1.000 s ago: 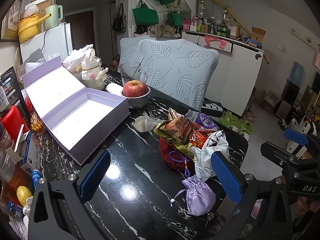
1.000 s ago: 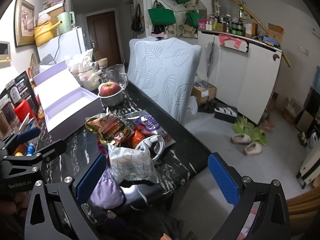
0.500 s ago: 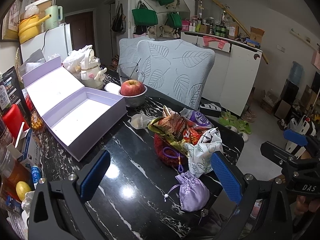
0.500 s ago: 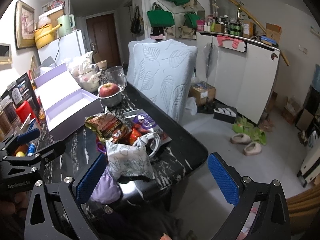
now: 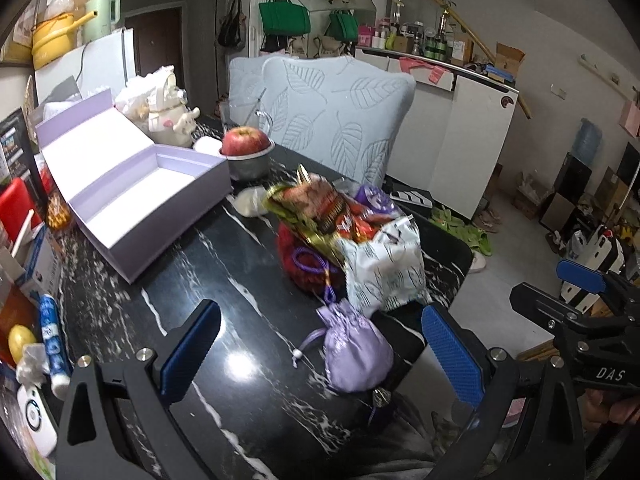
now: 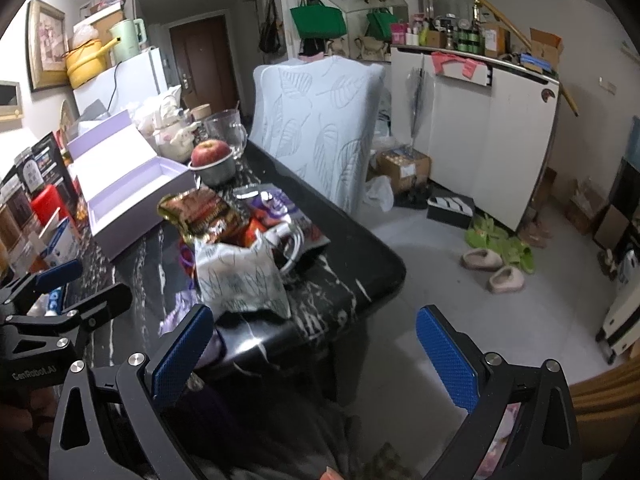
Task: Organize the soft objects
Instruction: 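Move the left tool toward the lavender pouch while the right tool approaches the white cloth bag, then grasp the lavender pouch with the left tool while the right tool grasps the white cloth bag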
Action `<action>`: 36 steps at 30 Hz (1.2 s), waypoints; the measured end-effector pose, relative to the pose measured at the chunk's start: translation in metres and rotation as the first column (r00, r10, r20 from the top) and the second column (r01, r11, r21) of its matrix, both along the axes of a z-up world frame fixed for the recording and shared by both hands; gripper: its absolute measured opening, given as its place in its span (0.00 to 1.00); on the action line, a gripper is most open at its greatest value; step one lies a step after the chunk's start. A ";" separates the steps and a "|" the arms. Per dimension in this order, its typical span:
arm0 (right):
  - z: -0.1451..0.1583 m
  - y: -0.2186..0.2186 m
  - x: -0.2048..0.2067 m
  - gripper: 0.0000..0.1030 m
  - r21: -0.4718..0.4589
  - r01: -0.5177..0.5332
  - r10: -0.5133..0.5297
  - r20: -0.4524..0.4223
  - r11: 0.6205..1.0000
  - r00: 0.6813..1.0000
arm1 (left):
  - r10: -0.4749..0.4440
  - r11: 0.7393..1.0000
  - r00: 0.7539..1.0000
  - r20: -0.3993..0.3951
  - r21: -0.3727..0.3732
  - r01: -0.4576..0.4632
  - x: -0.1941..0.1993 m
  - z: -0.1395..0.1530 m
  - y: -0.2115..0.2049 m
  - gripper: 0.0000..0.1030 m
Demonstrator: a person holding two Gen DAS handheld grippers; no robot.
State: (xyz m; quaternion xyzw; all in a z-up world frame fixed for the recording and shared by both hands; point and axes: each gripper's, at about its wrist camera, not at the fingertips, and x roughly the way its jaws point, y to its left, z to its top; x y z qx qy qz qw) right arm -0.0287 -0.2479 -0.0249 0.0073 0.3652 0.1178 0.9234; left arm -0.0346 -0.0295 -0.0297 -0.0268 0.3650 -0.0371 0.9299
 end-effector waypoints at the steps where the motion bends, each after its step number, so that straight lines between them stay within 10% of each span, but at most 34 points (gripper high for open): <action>1: -0.003 -0.002 -0.001 1.00 0.001 -0.003 0.003 -0.006 1.000 1.000 | -0.006 1.000 1.000 -0.010 -0.005 0.006 -0.001 -0.003 -0.002 0.99; 17: -0.054 -0.015 0.008 1.00 0.027 -0.042 0.045 -0.102 0.999 0.994 | -0.042 0.998 0.988 -0.152 -0.057 0.033 0.020 -0.065 -0.021 0.99; 29: -0.072 -0.016 0.029 1.00 0.029 -0.047 0.051 -0.165 0.998 0.985 | -0.015 0.999 0.985 -0.173 0.038 0.021 0.039 -0.089 -0.025 0.99; 30: -0.072 -0.015 0.030 1.00 0.028 -0.049 0.053 -0.165 0.998 0.985 | -0.015 0.999 0.986 -0.165 0.044 0.023 0.039 -0.089 -0.024 0.96; 32: -0.072 -0.014 0.032 1.00 0.027 -0.051 0.055 -0.166 0.998 0.985 | -0.032 0.998 0.992 -0.121 0.046 0.038 0.035 -0.087 -0.023 0.58; 36: -0.075 -0.008 0.038 1.00 0.025 -0.067 0.070 -0.166 0.997 0.984 | -0.068 0.996 0.992 -0.108 0.053 0.074 0.031 -0.085 -0.021 0.53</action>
